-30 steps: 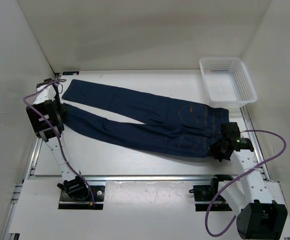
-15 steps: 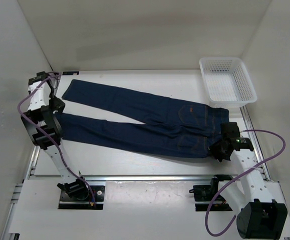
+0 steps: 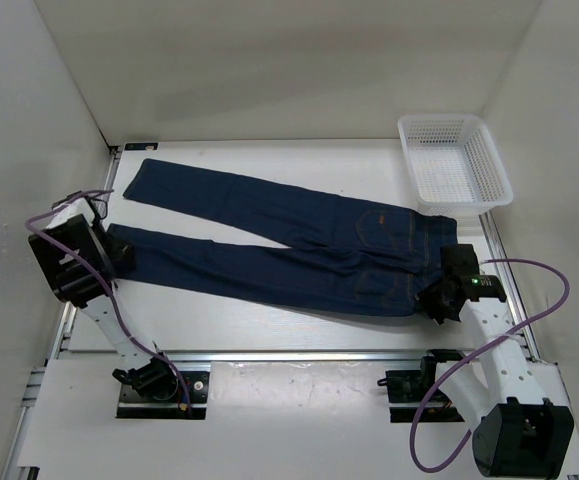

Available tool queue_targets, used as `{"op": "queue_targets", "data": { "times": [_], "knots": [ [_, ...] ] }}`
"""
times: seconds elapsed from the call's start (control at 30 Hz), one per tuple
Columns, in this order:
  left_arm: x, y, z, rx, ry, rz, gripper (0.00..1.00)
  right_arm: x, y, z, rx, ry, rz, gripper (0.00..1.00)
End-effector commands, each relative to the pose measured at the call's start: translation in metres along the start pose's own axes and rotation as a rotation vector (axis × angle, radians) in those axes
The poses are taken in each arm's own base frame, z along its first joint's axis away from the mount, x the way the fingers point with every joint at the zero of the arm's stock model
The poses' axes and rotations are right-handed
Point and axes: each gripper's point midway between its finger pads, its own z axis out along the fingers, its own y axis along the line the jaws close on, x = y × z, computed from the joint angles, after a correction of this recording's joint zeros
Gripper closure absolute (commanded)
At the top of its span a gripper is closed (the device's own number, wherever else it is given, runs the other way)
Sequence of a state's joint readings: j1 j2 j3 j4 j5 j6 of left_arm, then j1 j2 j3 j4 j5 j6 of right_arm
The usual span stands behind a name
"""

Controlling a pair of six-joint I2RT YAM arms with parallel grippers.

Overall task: Fold and stack the trousers
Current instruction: Fold the trousers

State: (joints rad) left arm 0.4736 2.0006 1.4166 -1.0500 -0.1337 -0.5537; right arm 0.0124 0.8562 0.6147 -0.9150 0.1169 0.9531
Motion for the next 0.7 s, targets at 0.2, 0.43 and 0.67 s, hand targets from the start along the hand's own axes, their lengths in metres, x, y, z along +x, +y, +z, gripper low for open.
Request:
{"op": "queue_targets", "data": {
  "times": [0.2,0.43,0.67],
  "knots": [
    [-0.018,-0.024,0.012,0.140,-0.027,-0.059,0.23,-0.009,0.009,-0.012,-0.051,-0.039,-0.010,0.99],
    [-0.018,-0.025,0.018,0.132,-0.016,-0.049,0.90,-0.008,-0.002,-0.020,-0.024,-0.057,-0.010,0.99],
    [-0.047,-0.014,-0.057,0.158,-0.211,-0.074,0.90,-0.010,-0.006,-0.056,-0.067,-0.101,-0.017,0.99]
  ]
}}
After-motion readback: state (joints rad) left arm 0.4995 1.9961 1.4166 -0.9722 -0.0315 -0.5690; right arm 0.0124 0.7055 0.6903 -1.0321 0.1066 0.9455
